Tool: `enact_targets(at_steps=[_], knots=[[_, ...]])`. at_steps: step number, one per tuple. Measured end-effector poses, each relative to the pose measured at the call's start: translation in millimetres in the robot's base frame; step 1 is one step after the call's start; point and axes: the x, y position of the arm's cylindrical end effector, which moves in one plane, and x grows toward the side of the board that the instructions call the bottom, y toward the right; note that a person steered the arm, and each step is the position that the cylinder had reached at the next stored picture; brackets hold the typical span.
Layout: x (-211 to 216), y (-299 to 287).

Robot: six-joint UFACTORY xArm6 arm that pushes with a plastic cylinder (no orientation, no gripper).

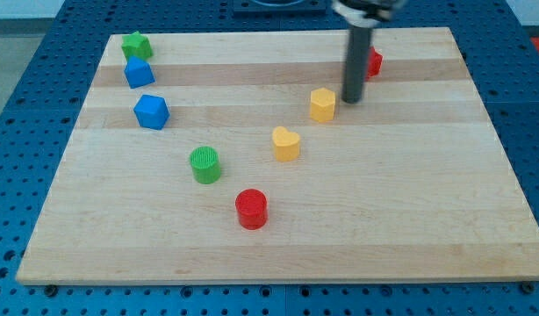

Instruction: Place the hexagon parallel to the cube

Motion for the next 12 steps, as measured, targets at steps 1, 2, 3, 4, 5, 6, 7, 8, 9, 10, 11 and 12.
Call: enact_targets(at_steps=[1, 2, 3, 4, 5, 6, 7, 8, 9, 10, 11, 12], knots=[[18, -47], [-6, -114], [-17, -133], [-52, -109], [-52, -138], [-32, -180], [-16, -178], [-15, -176], [3, -75], [86, -10], [135, -85], [112, -146]])
